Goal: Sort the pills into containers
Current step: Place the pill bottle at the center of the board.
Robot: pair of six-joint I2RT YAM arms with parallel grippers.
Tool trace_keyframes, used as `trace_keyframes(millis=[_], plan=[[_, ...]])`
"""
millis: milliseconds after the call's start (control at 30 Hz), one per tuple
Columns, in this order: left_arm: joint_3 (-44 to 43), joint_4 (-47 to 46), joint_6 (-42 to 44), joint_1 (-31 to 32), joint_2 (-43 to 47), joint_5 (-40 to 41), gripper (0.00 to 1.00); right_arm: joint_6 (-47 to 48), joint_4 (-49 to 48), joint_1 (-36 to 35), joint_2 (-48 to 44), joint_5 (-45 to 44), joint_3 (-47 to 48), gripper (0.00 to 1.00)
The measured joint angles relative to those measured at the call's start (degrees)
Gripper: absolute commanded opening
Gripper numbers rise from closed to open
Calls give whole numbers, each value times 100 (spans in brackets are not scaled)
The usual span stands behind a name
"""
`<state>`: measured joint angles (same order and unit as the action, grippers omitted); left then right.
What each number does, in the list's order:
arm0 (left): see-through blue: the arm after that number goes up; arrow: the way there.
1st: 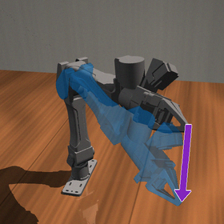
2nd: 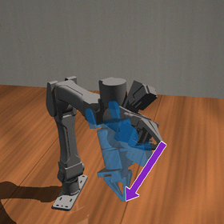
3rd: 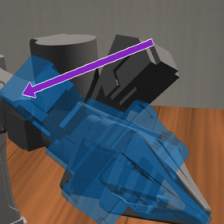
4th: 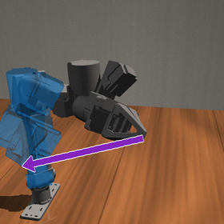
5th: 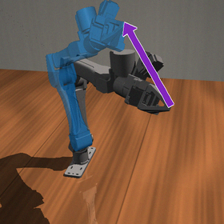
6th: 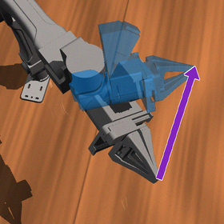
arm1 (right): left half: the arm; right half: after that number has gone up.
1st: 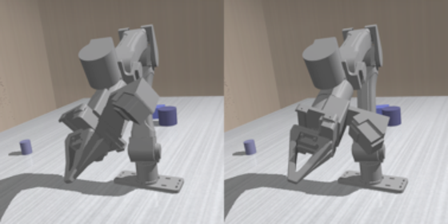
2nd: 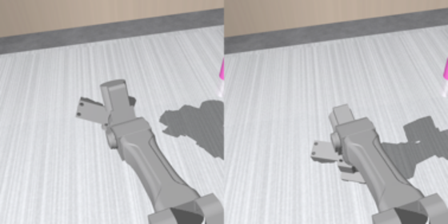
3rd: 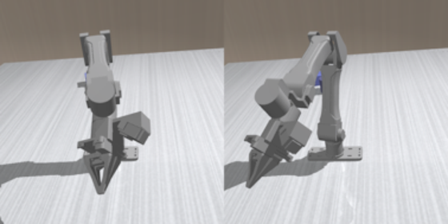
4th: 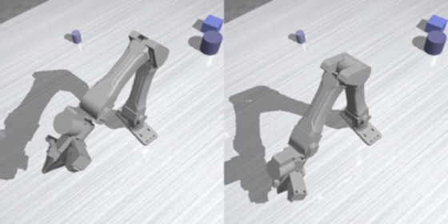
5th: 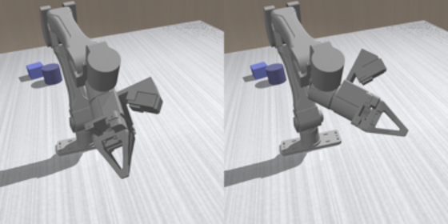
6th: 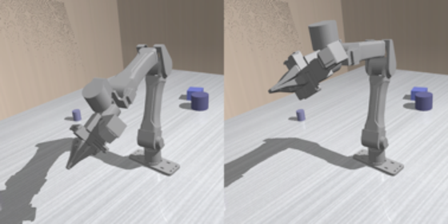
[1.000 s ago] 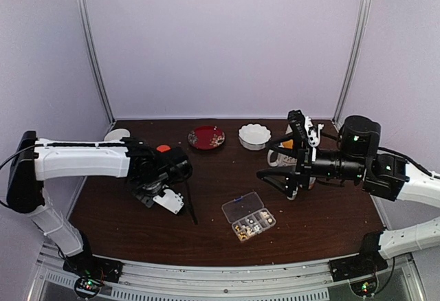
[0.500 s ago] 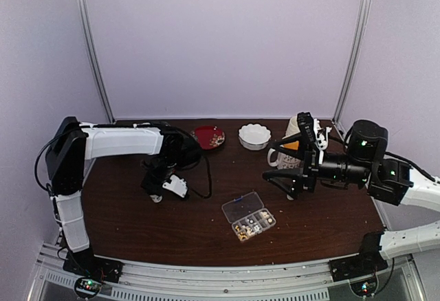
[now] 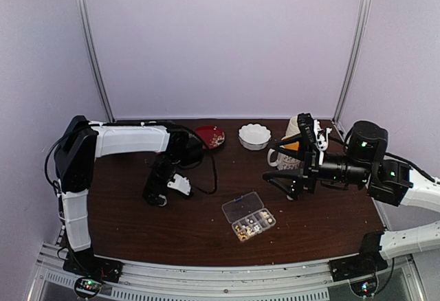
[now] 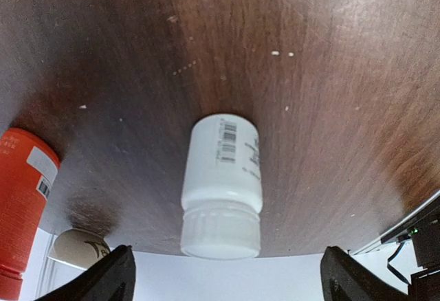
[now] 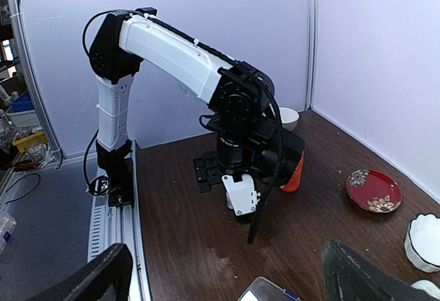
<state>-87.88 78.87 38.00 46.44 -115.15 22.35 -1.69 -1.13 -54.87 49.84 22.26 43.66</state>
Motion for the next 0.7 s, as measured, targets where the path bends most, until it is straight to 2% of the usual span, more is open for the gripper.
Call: trace_keyframes(millis=[233, 400, 567, 700], plan=[[-157, -39, -101, 0, 109, -348, 98, 9, 28, 0, -7, -31, 0, 100], [-151, -542, -372, 0, 1051, -822, 97, 28, 175, 2, -37, -188, 0, 100], [566, -2251, -1165, 0, 3060, -1414, 98, 20, 286, 46, 2, -535, 4, 100], [1386, -3637, -2343, 0, 4253, -1482, 98, -76, 645, 160, 428, -717, 236, 96]])
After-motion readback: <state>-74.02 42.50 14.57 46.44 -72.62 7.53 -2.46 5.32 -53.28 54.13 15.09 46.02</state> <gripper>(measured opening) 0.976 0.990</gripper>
